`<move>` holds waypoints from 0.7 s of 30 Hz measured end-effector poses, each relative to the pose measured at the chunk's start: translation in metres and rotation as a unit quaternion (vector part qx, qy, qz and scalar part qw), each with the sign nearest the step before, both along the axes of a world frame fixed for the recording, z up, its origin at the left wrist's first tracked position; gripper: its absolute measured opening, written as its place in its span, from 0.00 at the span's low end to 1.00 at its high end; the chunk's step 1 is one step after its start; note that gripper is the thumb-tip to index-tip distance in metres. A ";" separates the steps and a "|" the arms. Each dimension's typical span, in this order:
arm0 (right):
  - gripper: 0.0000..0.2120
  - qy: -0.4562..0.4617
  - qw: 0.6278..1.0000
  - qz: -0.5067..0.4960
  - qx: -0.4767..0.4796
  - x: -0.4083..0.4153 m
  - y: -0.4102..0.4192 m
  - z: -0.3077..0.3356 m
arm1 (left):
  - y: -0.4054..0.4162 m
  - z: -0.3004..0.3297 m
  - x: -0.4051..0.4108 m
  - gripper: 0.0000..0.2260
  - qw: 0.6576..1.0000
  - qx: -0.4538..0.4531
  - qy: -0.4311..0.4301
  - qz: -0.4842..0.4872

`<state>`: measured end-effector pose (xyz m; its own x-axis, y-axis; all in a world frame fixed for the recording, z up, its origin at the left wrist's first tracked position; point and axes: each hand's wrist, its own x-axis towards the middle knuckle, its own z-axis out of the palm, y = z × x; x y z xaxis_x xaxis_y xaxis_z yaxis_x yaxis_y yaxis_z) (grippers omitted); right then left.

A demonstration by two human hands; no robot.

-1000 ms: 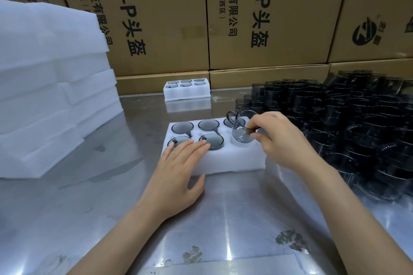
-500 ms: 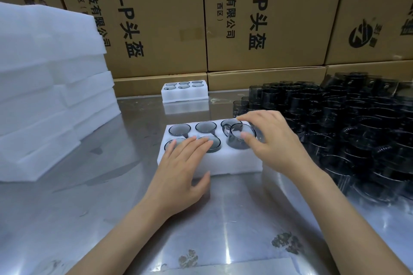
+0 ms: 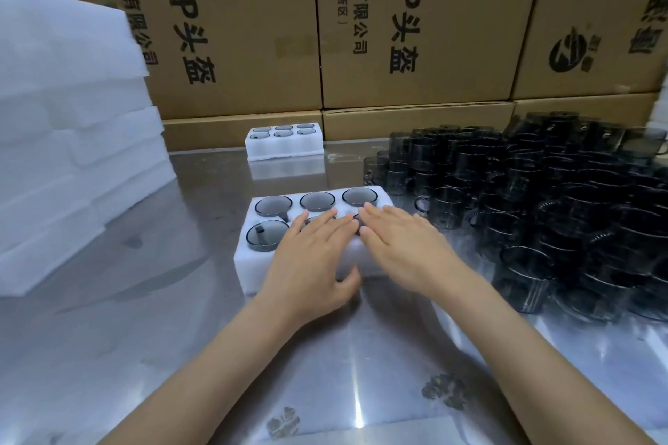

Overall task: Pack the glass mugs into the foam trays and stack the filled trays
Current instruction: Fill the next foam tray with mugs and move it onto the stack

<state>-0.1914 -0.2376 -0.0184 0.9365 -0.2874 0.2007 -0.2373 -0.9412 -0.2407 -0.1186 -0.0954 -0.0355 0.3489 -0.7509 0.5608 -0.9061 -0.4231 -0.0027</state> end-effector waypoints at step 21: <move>0.13 -0.169 0.829 -0.109 0.522 -0.010 0.009 -0.009 | 0.065 -0.006 0.035 0.22 0.816 -0.195 0.533 0.116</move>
